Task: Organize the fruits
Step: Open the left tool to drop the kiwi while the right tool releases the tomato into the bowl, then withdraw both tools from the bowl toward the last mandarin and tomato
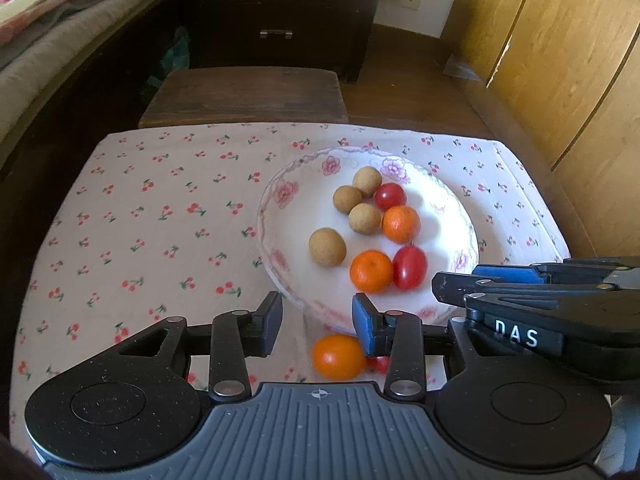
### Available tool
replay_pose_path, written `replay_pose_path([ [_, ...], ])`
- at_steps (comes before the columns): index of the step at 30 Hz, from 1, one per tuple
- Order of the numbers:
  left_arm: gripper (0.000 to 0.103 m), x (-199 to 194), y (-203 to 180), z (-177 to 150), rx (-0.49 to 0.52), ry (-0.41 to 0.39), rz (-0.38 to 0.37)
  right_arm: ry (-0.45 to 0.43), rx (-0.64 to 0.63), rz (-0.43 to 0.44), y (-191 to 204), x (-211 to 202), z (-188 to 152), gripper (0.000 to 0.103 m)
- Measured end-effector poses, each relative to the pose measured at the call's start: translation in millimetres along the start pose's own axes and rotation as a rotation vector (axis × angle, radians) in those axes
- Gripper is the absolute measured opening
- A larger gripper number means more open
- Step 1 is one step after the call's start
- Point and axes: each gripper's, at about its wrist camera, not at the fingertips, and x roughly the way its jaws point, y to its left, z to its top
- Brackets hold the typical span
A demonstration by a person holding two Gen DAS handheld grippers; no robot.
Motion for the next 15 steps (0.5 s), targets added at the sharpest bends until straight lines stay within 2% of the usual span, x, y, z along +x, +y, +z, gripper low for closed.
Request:
replay_pose_path([
  [15,0.044,-14.2,-1.4,-20.2,0.033,0.011,0.012,0.01,-0.008,-0.018,10.3,-13.0,-21.2,0.031],
])
